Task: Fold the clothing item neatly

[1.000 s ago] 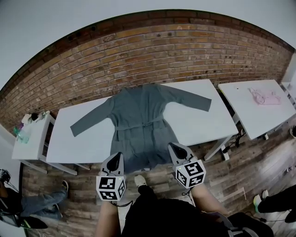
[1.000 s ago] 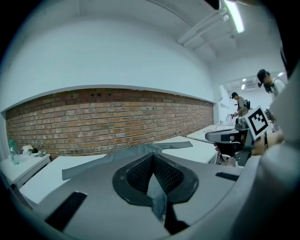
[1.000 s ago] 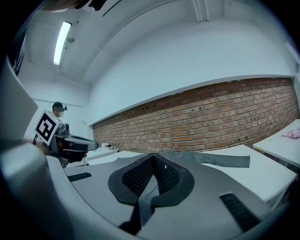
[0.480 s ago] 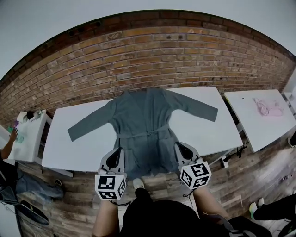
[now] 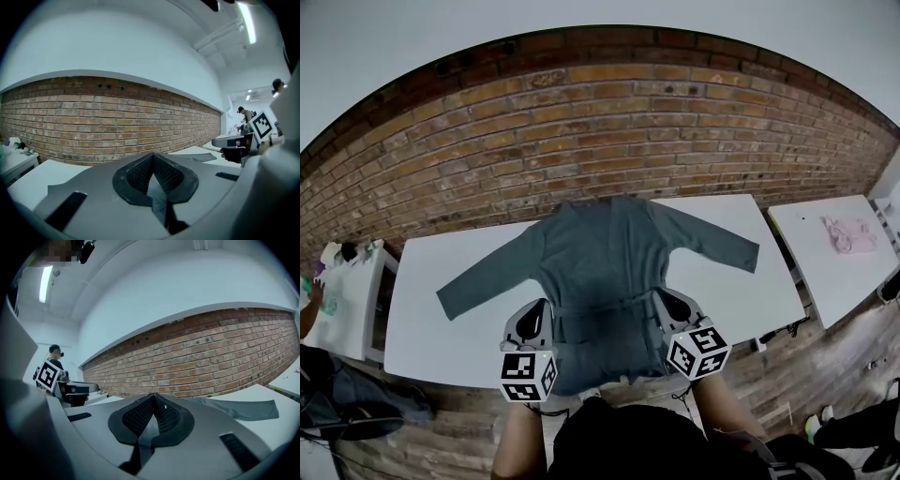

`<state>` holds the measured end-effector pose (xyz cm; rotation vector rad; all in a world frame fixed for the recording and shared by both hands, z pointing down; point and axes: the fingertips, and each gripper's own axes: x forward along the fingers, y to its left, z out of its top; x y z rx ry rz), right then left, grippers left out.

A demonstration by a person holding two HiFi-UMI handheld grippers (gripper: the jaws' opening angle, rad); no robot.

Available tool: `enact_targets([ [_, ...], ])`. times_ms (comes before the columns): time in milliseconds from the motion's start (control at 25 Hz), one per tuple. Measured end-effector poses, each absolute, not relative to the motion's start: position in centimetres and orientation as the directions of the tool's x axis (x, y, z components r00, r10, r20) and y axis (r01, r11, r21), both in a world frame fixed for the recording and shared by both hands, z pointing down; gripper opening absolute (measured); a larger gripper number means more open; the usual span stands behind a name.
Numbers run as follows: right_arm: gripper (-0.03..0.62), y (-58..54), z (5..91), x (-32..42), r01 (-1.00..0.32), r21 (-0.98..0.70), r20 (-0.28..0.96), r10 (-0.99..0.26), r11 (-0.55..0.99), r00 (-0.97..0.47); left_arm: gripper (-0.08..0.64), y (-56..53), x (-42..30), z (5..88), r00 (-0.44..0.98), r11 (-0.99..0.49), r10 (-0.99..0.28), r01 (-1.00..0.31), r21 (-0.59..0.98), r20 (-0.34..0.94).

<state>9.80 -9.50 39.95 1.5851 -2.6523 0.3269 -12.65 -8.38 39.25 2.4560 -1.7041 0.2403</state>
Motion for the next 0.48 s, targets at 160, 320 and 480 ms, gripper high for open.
enact_targets([
  [160, 0.0, -13.3, 39.4, 7.7, -0.89, -0.137, 0.149, -0.879, 0.435, -0.453, -0.003, -13.1, -15.3, 40.8, 0.332, -0.337, -0.906, -0.941, 0.027, 0.261],
  [320, 0.0, -15.5, 39.4, 5.9, -0.907, -0.115, 0.179, -0.89, 0.405, -0.42, -0.003, -16.0, -17.1, 42.4, 0.363, -0.362, -0.884, -0.93, 0.06, 0.296],
  [480, 0.0, -16.8, 40.4, 4.9, -0.92, -0.087, 0.229, -0.891, 0.382, -0.391, -0.003, -18.4, -18.2, 43.4, 0.4, -0.385, -0.866, -0.916, 0.112, 0.299],
])
